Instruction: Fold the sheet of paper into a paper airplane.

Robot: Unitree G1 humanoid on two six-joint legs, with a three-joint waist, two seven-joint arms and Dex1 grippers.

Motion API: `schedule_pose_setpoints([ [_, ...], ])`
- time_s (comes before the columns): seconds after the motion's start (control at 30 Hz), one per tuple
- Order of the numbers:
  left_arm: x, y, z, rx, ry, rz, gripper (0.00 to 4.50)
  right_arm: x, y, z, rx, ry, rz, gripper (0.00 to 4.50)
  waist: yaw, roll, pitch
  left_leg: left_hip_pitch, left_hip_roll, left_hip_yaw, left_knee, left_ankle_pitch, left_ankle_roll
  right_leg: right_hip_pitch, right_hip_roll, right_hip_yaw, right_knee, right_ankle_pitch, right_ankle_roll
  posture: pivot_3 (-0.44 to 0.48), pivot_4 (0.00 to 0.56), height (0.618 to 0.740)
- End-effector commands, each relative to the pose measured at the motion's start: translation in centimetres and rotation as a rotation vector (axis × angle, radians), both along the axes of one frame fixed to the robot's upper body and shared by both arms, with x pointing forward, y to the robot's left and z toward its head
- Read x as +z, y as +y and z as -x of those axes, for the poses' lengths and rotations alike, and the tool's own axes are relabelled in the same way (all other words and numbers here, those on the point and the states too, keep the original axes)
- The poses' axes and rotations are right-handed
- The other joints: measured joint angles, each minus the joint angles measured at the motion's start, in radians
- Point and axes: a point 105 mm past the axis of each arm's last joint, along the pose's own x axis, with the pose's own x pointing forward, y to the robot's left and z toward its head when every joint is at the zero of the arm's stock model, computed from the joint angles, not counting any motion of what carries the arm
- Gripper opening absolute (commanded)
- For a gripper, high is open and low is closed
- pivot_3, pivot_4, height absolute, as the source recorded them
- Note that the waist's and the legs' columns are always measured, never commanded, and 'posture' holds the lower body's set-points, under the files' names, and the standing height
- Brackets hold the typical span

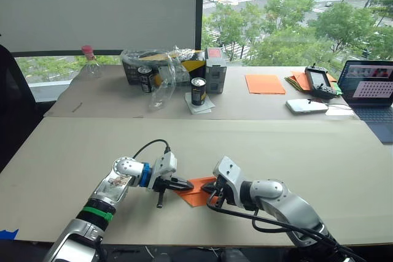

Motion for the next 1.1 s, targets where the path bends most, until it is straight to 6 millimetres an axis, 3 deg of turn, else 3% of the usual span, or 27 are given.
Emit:
schedule_pose_setpoints([
  [0.03, -2.3, 1.1, 0.5, 0.034, 0.068, -0.077, 0.0, -0.1, -3.1, -0.5, -0.107, 0.006, 0.025, 0.07, 0.0, 0.0, 0.0, 0.0, 0.0, 0.0, 0.0, 0.0, 0.0, 0.0, 0.0, 0.0, 0.0, 0.0, 0.0, 0.0, 0.15, 0.72],
  [0.17, -2.4, 1.0, 0.6, 0.028, 0.069, -0.072, 0.0, 1.0, -4.1, -1.1, -0.138, -0.066, 0.01, 0.07, 0.0, 0.0, 0.0, 0.0, 0.0, 0.0, 0.0, 0.0, 0.0, 0.0, 0.0, 0.0, 0.0, 0.0, 0.0, 0.0, 0.15, 0.72],
  [0.3, -2.3, 0.7, 0.6, 0.022, 0.069, -0.067, 0.0, 4.3, -2.4, -1.4, -0.069, -0.22, -0.096, 0.07, -0.001, 0.0, 0.0, 0.0, 0.0, 0.0, 0.0, 0.0, 0.0, 0.0, 0.0, 0.0, 0.0, 0.0, 0.0, 0.0, 0.15, 0.72],
  [0.4, -2.3, 0.7, 0.6, 0.023, 0.068, -0.066, 0.0, 4.9, -1.3, -1.1, -0.019, -0.259, -0.132, 0.07, 0.0, 0.0, 0.0, 0.0, 0.0, 0.0, 0.0, 0.0, 0.0, 0.0, 0.0, 0.0, 0.0, 0.0, 0.0, 0.0, 0.15, 0.72],
  [0.57, -2.2, 0.4, 0.5, 0.02, 0.06, -0.062, 0.0, 2.6, 0.1, -0.8, 0.028, -0.246, -0.099, 0.07, 0.003, 0.0, 0.0, -0.001, 0.0, 0.0, 0.0, 0.0, 0.0, 0.0, 0.0, 0.0, -0.001, 0.0, 0.0, 0.0, 0.15, 0.72],
  [0.83, -1.7, 0.3, 0.3, 0.023, 0.044, -0.053, 0.0, -0.8, -0.7, -2.0, -0.034, -0.236, -0.01, 0.07, 0.003, 0.0, 0.0, 0.0, 0.0, 0.0, 0.0, 0.0, 0.0, 0.0, 0.0, 0.0, 0.0, 0.0, 0.0, 0.0, 0.15, 0.72],
  [1.0, -0.7, 0.2, 1.0, -0.005, 0.034, -0.035, 0.0, -3.2, -1.2, -1.0, -0.025, -0.162, 0.009, 0.07, 0.001, 0.0, 0.0, 0.0, 0.0, 0.0, 0.0, 0.0, 0.0, 0.0, 0.0, 0.0, 0.0, 0.0, 0.0, 0.0, 0.15, 0.72],
  [1.1, -0.1, -0.4, 1.5, -0.014, 0.029, -0.013, 0.0, -3.3, -1.2, -0.8, -0.019, -0.161, 0.007, 0.07, 0.0, 0.0, 0.0, 0.0, 0.0, 0.0, 0.0, 0.0, 0.001, 0.0, 0.0, 0.0, -0.001, 0.0, 0.0, 0.0, 0.15, 0.72],
])
